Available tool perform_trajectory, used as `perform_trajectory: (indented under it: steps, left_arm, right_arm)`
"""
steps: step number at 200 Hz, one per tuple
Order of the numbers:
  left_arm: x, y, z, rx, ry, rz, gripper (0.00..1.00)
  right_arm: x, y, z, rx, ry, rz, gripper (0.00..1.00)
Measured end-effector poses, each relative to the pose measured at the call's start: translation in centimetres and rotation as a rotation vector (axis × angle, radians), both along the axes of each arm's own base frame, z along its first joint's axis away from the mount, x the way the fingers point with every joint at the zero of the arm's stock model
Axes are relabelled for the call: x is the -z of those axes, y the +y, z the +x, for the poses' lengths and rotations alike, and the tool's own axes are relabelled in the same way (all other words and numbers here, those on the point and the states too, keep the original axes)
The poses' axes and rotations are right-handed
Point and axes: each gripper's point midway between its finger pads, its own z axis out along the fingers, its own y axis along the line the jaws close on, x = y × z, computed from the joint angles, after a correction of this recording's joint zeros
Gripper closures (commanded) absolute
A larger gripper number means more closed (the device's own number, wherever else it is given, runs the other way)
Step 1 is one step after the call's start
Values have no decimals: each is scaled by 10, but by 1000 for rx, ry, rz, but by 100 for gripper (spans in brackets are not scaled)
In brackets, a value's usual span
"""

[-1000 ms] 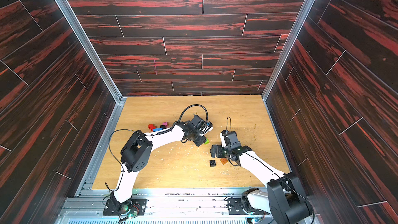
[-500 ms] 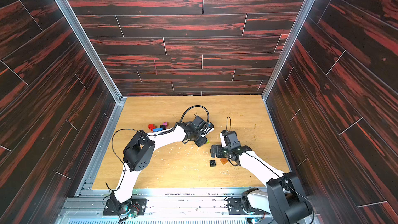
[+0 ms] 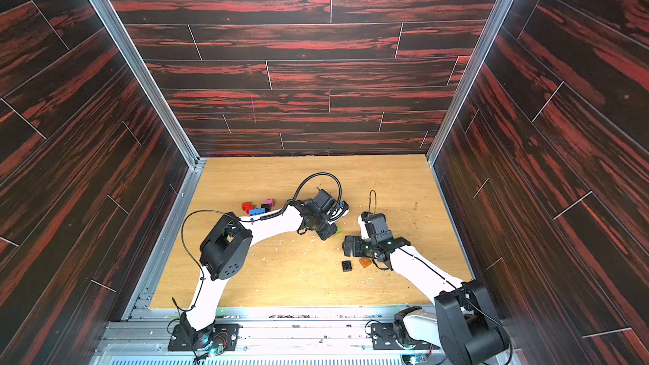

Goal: Assemble the letter v with lego
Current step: Assemble the lego brick with the lego brick.

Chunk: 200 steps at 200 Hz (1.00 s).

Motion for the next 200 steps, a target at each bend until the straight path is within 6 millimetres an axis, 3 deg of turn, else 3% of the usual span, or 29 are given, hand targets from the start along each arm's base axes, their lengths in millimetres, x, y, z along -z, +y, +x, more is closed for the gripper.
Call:
perform_trajectory:
  steps: [200]
  left_arm:
    - [3, 2, -2, -7, 46, 70, 86]
  right_arm:
    - [-1, 0, 0, 4, 2, 2, 2]
